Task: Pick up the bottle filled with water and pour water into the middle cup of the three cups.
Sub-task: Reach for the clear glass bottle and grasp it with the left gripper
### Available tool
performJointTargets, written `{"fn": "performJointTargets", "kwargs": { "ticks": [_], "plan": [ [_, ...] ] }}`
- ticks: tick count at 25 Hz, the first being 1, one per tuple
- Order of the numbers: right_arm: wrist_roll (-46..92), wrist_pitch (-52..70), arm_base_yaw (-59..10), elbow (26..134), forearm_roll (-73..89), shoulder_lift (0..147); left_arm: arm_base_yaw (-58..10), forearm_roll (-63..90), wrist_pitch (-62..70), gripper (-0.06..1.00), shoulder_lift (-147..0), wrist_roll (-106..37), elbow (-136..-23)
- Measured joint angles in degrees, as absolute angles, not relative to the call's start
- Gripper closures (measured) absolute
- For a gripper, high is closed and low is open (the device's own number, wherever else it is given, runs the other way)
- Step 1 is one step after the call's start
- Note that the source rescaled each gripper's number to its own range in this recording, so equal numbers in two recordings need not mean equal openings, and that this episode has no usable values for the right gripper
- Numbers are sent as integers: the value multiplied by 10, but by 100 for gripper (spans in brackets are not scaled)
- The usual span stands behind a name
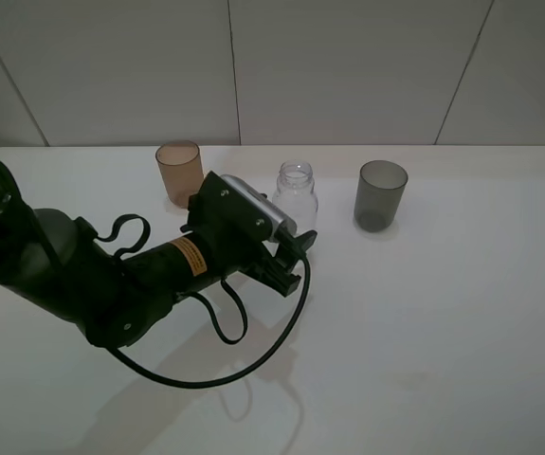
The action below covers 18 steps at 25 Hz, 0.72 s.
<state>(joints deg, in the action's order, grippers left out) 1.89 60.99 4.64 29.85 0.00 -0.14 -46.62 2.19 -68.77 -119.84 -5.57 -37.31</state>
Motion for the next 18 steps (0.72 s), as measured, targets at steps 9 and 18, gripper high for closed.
{"fn": "performJointTargets", "kwargs": {
  "ticks": [9,18],
  "plan": [
    [19,610,46,298,0,-1,-466,24,-694,-6,-1229,-56,-401],
    [19,610,46,298,0,-1,-456,34,-693,-6,-1240,-56,-413]
  ]
}}
